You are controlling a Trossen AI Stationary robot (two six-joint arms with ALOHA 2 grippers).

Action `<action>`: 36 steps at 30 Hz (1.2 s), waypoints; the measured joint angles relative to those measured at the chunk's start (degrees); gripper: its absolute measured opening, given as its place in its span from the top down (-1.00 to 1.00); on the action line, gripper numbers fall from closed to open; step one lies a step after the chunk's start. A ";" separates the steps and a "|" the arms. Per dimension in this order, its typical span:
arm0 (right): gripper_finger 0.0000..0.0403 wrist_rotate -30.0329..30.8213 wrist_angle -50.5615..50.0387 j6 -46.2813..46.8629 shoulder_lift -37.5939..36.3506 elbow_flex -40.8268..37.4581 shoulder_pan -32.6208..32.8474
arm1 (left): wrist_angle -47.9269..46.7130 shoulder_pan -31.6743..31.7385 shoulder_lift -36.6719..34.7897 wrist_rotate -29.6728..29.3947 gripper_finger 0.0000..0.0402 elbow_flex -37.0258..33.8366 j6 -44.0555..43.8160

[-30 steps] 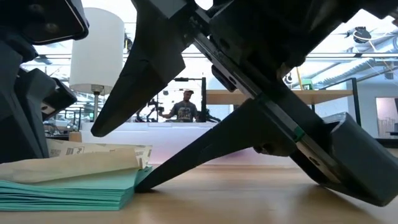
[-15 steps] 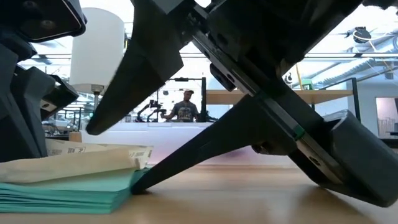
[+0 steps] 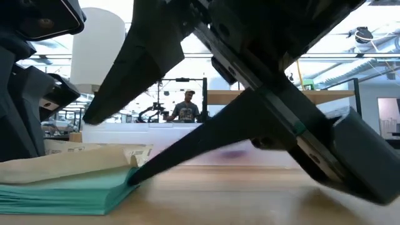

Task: Pack school essentials
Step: Put the green sticky notes into the violet plastic pencil case

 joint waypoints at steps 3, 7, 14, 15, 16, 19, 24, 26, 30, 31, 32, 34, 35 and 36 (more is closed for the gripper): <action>0.07 0.12 0.52 0.20 -0.39 0.11 0.06 | -0.21 -0.14 -0.26 0.05 0.95 -0.04 0.57; 0.09 0.18 0.26 0.24 -0.68 0.11 0.03 | -0.51 -0.26 -0.93 0.07 0.95 -0.09 0.80; 0.27 0.06 0.07 0.33 -1.13 0.11 0.03 | -0.47 -0.29 -0.93 0.07 0.95 -0.09 1.36; 0.30 0.06 -0.01 0.36 -1.13 0.11 0.03 | -0.47 -0.29 -0.93 0.07 0.95 -0.09 1.37; 0.33 0.02 -0.07 0.39 -1.13 0.11 0.03 | -0.47 -0.29 -0.93 0.07 0.95 -0.09 1.37; 0.42 -0.05 -0.12 0.42 -1.13 0.11 0.03 | -0.46 -0.29 -0.93 0.04 0.95 -0.07 1.40; 0.56 -0.14 -0.33 0.44 -1.13 0.11 0.03 | -0.23 -0.33 -1.01 0.00 0.95 -0.07 1.77; 0.60 -0.19 -0.31 0.44 -1.13 0.11 0.06 | -0.17 -0.33 -1.49 0.00 0.95 -0.07 2.34; 0.70 -0.12 -0.26 0.44 -1.13 0.11 0.01 | -0.50 -0.37 -2.78 0.00 0.95 -0.16 3.32; 0.73 -0.10 -0.24 0.44 -1.13 0.14 0.01 | -0.57 -0.40 -3.15 0.03 0.95 -0.17 3.65; 0.75 -0.07 -0.20 0.44 -1.13 0.18 0.01 | -0.80 -0.40 -3.52 0.03 0.95 -0.22 3.86; 0.82 -0.05 -0.09 0.46 -1.13 0.22 0.01 | -1.10 -0.40 -3.80 0.01 0.95 -0.22 3.95; 0.85 -0.07 -0.09 0.57 -1.13 0.22 0.01 | -1.10 -0.40 -3.82 -0.01 0.95 -0.22 3.96; 0.89 -0.08 -0.15 0.66 -1.13 0.22 0.01 | -1.10 -0.40 -3.84 -0.02 0.95 -0.22 3.95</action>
